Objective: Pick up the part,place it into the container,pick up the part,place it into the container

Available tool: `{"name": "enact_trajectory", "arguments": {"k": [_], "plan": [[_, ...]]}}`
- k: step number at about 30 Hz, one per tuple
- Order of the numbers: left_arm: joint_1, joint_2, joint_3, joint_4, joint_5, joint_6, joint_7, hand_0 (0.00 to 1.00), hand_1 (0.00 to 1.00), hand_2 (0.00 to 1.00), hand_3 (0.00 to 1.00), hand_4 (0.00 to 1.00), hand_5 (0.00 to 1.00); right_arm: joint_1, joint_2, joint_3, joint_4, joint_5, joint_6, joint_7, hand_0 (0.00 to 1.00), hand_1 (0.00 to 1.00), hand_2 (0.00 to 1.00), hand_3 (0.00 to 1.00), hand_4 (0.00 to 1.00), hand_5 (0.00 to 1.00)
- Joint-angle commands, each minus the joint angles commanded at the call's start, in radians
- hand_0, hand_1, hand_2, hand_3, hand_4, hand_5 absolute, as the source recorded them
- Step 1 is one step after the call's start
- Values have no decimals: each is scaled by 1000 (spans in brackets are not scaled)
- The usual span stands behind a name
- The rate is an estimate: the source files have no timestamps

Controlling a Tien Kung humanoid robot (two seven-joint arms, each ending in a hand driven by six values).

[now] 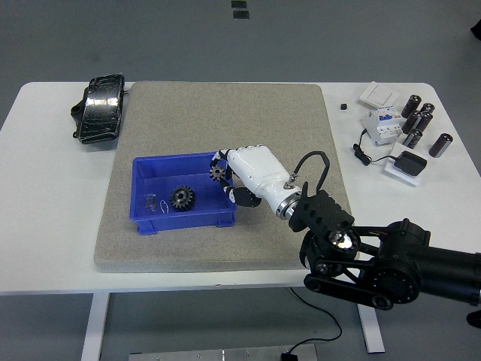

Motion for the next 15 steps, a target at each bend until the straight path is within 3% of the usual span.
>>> {"name": "enact_trajectory", "arguments": {"k": [1, 15], "plan": [[0, 0, 0, 0, 0, 0, 0, 679, 665, 608, 553, 538, 531, 1, 1, -2, 0, 1, 1, 0, 302, 628, 799, 748, 624, 269], [-1, 0, -3, 0, 5, -2, 1, 679, 664, 607, 552, 535, 528, -2, 9, -11, 0, 17, 4, -3, 299, 632, 802, 761, 653, 282]]}}
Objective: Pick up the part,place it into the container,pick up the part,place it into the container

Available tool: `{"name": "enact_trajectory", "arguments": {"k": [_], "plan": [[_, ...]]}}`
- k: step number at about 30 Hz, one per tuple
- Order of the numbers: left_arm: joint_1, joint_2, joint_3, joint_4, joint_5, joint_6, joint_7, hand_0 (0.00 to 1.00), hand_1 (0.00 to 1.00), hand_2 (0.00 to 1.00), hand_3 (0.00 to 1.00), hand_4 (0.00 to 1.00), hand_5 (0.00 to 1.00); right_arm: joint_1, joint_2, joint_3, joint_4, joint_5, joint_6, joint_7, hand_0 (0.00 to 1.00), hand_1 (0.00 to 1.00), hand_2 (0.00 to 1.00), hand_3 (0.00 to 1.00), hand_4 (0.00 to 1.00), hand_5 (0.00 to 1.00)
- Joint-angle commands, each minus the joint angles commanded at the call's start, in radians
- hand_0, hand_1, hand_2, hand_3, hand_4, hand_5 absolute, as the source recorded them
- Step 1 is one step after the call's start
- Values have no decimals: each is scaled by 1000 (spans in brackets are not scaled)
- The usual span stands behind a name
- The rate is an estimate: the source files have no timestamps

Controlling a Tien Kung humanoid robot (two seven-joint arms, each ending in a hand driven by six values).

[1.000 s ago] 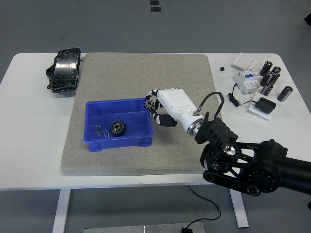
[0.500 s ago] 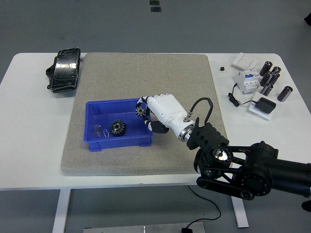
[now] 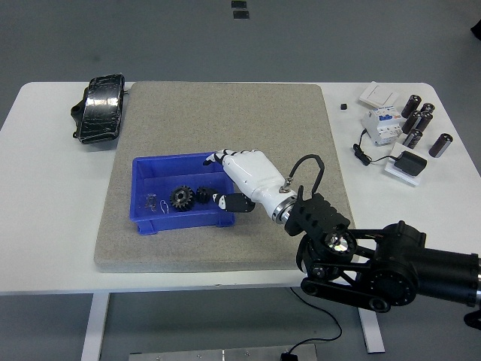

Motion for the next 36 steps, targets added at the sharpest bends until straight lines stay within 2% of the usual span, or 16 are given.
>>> {"name": "enact_trajectory", "arguments": {"k": [5, 9, 10, 12, 16, 20, 22, 27, 28, 33, 34, 36], "plan": [[2, -2, 1, 0, 0, 1, 0, 680, 664, 607, 552, 534, 527, -19, -14, 55, 3, 15, -10, 8, 289, 629, 781, 749, 661, 286], [4, -2, 3, -1, -1, -1, 1, 680, 664, 607, 552, 534, 527, -56, -55, 139, 4, 86, -36, 41, 289, 629, 781, 749, 661, 286], [4, -2, 4, -1, -2, -1, 1, 679, 664, 607, 552, 534, 526, -69, -67, 165, 2, 110, -46, 54, 271, 588, 736, 720, 660, 290], [5, -2, 5, -1, -3, -1, 1, 679, 664, 607, 552, 534, 526, -86, -82, 202, -1, 142, -58, 73, 271, 588, 736, 720, 660, 290], [8, -6, 9, -1, -9, 0, 1, 679, 663, 607, 552, 533, 525, -140, -115, 286, -1, 220, -81, 140, 275, 579, 722, 707, 654, 285], [11, -10, 14, -1, -19, 1, -2, 679, 663, 607, 552, 533, 525, -218, -146, 383, 34, 321, -93, 234, 275, 579, 722, 707, 654, 285], [12, -11, 15, -1, -20, 2, -2, 680, 663, 607, 552, 533, 524, -260, -159, 434, 61, 384, -92, 286, 315, 577, 709, 699, 656, 272], [13, -11, 15, -3, -20, 4, -1, 680, 663, 607, 552, 533, 524, -352, -175, 549, 119, 540, -77, 401, 315, 577, 709, 699, 656, 272], [13, -12, 15, -3, -20, 4, -2, 679, 664, 607, 552, 532, 523, -370, -177, 570, 128, 570, -72, 421, 411, 582, 706, 693, 663, 273], [12, -12, 16, -4, -20, 3, -1, 679, 664, 607, 552, 532, 523, -445, -181, 678, 144, 723, -48, 518, 411, 582, 706, 693, 663, 273], [12, -12, 15, -4, -20, 4, 0, 680, 664, 607, 552, 532, 520, -454, -181, 696, 143, 749, -45, 531, 482, 597, 700, 690, 683, 295], [12, -12, 14, -5, -19, 4, 0, 680, 664, 607, 552, 532, 520, -470, -182, 729, 139, 809, -37, 557, 482, 597, 700, 690, 683, 295]]}}
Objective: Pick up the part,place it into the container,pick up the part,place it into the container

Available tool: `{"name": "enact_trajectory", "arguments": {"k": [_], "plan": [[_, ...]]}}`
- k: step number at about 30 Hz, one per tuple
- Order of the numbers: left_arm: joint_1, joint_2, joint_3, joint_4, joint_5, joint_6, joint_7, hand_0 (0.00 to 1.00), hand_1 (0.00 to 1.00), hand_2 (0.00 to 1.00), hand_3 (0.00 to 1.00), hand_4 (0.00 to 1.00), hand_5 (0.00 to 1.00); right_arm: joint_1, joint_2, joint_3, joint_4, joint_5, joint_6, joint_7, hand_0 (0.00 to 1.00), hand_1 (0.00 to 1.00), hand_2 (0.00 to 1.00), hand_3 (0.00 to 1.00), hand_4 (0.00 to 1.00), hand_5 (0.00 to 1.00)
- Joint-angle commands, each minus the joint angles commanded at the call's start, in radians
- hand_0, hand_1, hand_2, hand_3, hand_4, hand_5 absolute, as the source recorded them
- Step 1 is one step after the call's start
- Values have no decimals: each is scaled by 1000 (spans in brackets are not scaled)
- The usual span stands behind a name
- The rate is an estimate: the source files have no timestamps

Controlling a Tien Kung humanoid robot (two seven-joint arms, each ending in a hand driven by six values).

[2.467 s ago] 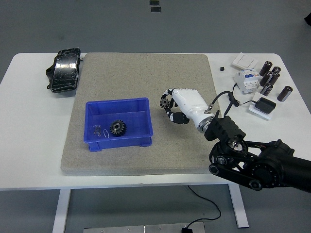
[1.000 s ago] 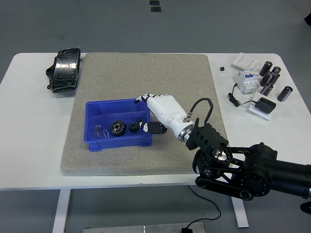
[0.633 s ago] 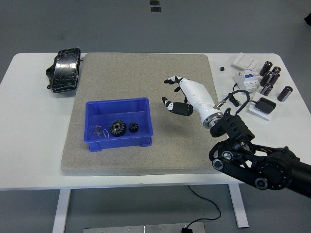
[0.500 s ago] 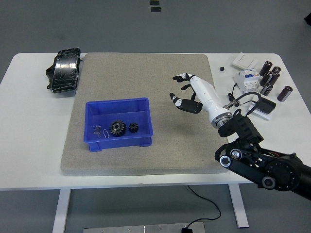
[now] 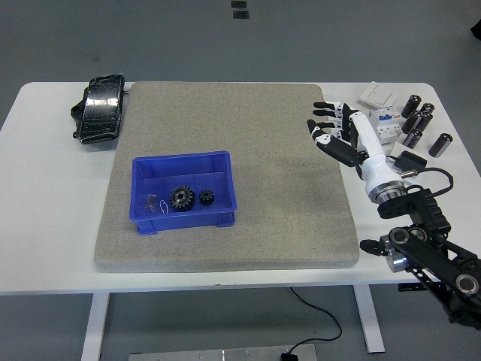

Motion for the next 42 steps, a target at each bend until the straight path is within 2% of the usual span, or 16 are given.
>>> {"name": "enact_trajectory", "arguments": {"k": [7, 10, 21, 27, 28, 31, 42], "plan": [[0, -1, -2, -1, 3, 0, 1, 680, 664, 606, 553, 533, 519, -20, 2, 46, -7, 153, 5, 37, 488, 597, 697, 685, 682, 290], [0, -2, -5, -2, 9, 0, 3, 680, 664, 606, 553, 533, 517, -23, 3, 60, -2, 173, 3, 40, 488, 600, 695, 684, 680, 287], [2, -1, -19, -10, 26, 1, 8, 680, 664, 606, 553, 532, 517, -53, -3, 186, 61, 137, -17, 41, 488, 602, 697, 684, 676, 275], [-3, 5, -31, -12, 35, 0, 9, 680, 665, 606, 553, 532, 517, -76, -3, 247, 74, 104, -30, 36, 488, 606, 697, 683, 677, 284], [-4, 6, -32, -12, 37, -1, 9, 680, 664, 605, 554, 532, 517, -81, -2, 257, 77, 99, -32, 35, 487, 608, 696, 683, 702, 332], [-12, 10, -37, -12, 46, -5, 10, 680, 664, 605, 554, 532, 517, -103, -1, 302, 91, 82, -38, 34, 487, 608, 696, 683, 702, 332], [-44, 45, -85, -12, 124, -29, 31, 680, 664, 605, 554, 531, 517, -217, -10, 463, 164, 52, -46, 28, 488, 602, 695, 683, 704, 340]]}}
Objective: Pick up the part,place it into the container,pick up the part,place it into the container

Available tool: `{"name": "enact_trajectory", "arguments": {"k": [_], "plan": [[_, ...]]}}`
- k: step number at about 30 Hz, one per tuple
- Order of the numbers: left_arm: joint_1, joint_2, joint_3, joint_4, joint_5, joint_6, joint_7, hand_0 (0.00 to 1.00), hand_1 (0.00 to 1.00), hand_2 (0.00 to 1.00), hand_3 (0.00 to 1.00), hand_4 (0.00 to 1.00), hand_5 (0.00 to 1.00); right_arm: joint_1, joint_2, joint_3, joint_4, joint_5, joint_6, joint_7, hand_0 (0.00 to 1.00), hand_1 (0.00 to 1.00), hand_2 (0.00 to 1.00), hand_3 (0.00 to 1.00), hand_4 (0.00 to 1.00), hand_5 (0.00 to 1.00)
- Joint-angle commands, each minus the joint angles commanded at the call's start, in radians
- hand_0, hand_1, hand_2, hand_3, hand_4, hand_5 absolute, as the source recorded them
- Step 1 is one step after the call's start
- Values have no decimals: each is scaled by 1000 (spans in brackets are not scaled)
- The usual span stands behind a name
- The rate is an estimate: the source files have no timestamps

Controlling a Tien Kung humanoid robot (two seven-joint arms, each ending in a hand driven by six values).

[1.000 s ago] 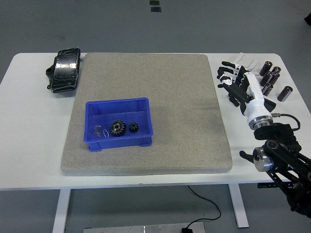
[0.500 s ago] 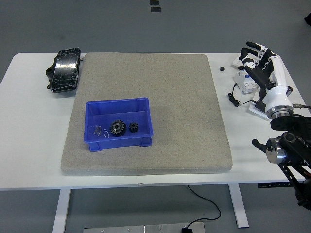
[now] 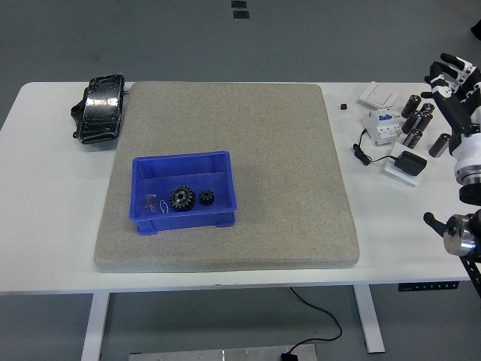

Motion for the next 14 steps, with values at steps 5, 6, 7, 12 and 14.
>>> {"name": "enact_trajectory", "arguments": {"k": [5, 6, 7, 12, 14], "plan": [[-11, 9, -11, 4, 24, -15, 0, 680, 664, 605, 553, 531, 516, -29, 2, 45, 11, -5, -1, -2, 486, 603, 694, 682, 704, 341], [-12, 10, -11, 5, 26, -18, -2, 680, 664, 605, 553, 531, 516, -31, 3, 52, 13, -7, -2, -2, 486, 603, 694, 682, 704, 341], [-13, 11, -12, 6, 29, -20, -3, 680, 664, 605, 553, 531, 516, -33, 3, 57, 14, -8, -2, -2, 486, 603, 694, 682, 704, 341], [-12, 7, -14, 10, 29, -26, -7, 680, 664, 606, 554, 531, 516, -35, 1, 56, 12, -5, -2, -3, 485, 604, 694, 683, 704, 341], [-8, 3, -13, 10, 26, -26, -7, 680, 664, 606, 554, 531, 516, -29, -1, 49, 11, -3, -2, -3, 485, 604, 694, 683, 704, 341]]}}
